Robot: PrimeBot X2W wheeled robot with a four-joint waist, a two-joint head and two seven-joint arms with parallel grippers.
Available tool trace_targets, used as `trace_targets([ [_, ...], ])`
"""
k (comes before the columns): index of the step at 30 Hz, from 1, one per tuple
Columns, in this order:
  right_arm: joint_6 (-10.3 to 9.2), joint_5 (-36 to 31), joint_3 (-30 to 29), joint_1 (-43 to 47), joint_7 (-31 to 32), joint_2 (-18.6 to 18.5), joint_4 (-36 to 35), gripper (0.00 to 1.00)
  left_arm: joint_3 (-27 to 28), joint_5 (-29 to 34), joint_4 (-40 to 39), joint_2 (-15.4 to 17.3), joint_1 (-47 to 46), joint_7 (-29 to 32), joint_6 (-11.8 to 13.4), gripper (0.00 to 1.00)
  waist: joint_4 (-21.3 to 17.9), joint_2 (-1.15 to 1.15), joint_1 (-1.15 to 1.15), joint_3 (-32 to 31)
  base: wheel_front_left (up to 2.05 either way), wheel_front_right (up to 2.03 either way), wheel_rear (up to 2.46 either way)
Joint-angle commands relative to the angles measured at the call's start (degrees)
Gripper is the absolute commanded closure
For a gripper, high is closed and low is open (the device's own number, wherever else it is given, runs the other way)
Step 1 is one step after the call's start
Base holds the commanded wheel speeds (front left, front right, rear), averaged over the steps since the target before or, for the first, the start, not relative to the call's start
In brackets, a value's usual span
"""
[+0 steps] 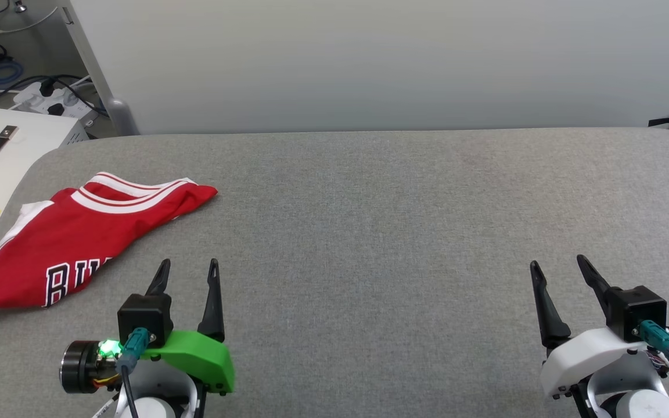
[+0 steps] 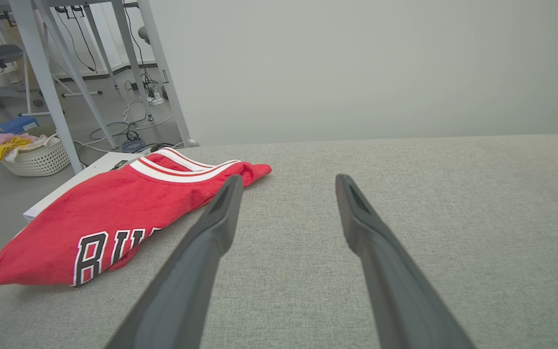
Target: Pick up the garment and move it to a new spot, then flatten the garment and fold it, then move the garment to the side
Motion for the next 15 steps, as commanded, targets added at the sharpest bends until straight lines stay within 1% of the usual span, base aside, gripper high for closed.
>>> trace_targets([
  [1,-0.01,0.5,-0.2,0.7,-0.6,0.0,0.3,0.0,-0.1,-0.5,0.3,0.0,0.5,-0.6,0.2,0.0,0.0,0.0,0.0,0.0,0.0,0.0,0.0],
  [15,-0.01,1.8,-0.6,1.0,-2.3,0.0,-0.8,0.0,-0.9,-1.8,1.2,-0.1,0.7,-2.3,0.2,0.0,0.1,0.0,0.0,0.0,0.0,0.0,0.0],
])
